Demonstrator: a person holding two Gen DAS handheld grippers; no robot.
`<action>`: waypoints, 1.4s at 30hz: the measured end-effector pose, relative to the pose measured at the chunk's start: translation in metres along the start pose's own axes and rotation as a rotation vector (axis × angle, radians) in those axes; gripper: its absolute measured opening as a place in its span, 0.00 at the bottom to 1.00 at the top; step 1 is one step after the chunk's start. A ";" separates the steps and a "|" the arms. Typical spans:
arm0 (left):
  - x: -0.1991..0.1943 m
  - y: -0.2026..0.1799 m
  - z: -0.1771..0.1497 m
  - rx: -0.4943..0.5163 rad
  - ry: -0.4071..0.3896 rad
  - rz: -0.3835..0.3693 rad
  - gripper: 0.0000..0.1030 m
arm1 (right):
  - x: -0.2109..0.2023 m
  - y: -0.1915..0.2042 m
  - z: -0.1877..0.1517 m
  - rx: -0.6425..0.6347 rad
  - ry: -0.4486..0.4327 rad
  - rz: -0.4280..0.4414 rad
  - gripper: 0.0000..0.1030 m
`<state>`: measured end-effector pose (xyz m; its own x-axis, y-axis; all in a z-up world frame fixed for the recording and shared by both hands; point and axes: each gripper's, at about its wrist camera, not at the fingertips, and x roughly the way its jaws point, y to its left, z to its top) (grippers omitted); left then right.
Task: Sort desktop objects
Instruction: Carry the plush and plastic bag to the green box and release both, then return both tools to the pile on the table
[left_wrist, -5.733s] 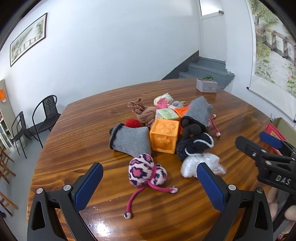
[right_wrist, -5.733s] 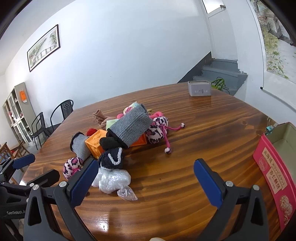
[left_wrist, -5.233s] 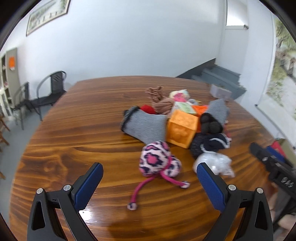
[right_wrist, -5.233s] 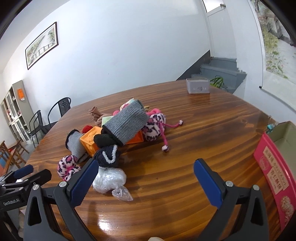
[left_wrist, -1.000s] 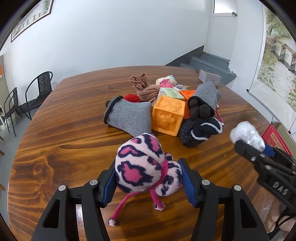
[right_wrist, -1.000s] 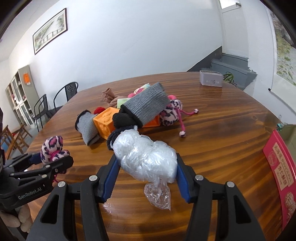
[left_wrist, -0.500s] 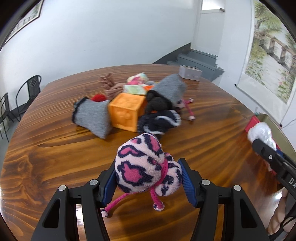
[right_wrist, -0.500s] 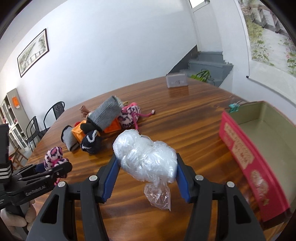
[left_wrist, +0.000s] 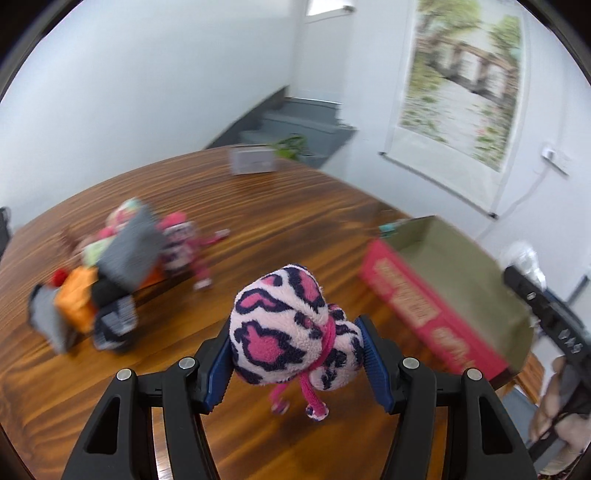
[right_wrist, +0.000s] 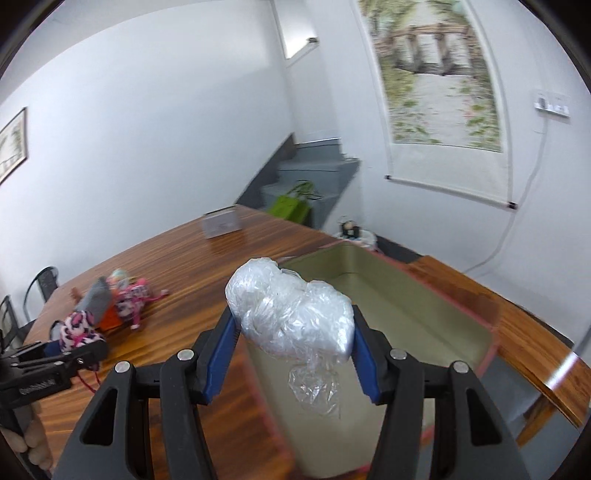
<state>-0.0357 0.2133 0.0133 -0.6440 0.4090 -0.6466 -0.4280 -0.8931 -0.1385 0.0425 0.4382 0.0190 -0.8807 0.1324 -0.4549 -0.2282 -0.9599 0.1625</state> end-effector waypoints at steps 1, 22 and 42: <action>0.004 -0.011 0.005 0.015 0.001 -0.025 0.61 | 0.001 -0.012 0.001 0.007 0.005 -0.023 0.60; 0.062 -0.121 0.070 0.113 0.000 -0.298 0.80 | 0.019 -0.071 -0.001 0.078 0.046 -0.164 0.70; 0.006 0.024 0.025 -0.098 -0.054 0.006 0.80 | 0.016 0.010 0.007 0.050 -0.008 0.011 0.73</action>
<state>-0.0661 0.1989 0.0245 -0.6807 0.4111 -0.6064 -0.3622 -0.9083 -0.2093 0.0235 0.4326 0.0196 -0.8865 0.1241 -0.4457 -0.2387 -0.9479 0.2109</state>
